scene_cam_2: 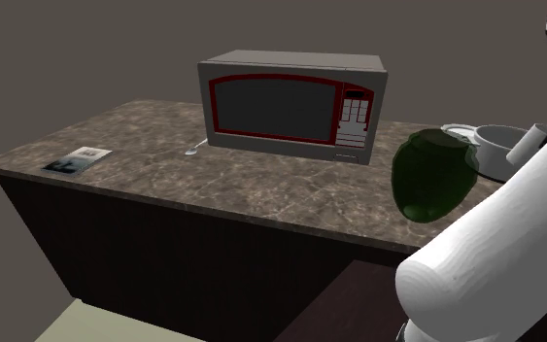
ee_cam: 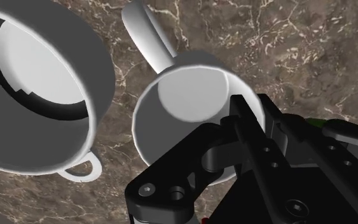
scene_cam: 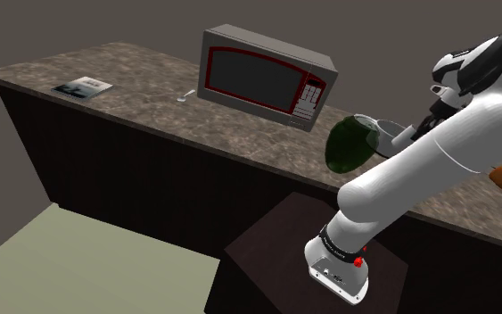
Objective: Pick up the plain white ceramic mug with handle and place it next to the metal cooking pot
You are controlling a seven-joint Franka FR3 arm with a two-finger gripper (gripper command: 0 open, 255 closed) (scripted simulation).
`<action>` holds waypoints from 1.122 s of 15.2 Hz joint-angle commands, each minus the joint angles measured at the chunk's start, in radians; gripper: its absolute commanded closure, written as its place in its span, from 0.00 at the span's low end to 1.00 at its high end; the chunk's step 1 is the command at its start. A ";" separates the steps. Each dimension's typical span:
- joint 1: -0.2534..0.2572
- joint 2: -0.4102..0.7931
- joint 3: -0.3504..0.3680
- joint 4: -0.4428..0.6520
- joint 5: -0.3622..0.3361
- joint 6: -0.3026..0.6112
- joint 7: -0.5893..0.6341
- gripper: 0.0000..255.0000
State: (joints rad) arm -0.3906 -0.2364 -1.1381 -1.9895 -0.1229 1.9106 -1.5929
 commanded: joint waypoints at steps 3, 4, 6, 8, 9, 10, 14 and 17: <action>0.005 0.012 -0.019 -0.049 0.007 0.057 -0.012 1.00; 0.007 0.017 -0.025 -0.059 0.011 0.070 -0.016 1.00; 0.014 0.029 -0.039 -0.079 0.021 0.097 -0.026 1.00; 0.022 0.044 -0.054 -0.099 0.034 0.125 -0.037 1.00; 0.026 0.052 -0.063 -0.108 0.041 0.138 -0.044 1.00; 0.031 0.061 -0.071 -0.117 0.049 0.152 -0.051 1.00; 0.055 0.105 -0.111 -0.152 0.093 0.207 -0.088 1.00; 0.077 0.151 -0.146 -0.175 0.144 0.246 -0.128 1.00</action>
State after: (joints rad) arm -0.3246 -0.1097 -1.2649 -2.1578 -0.0054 2.1411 -1.6984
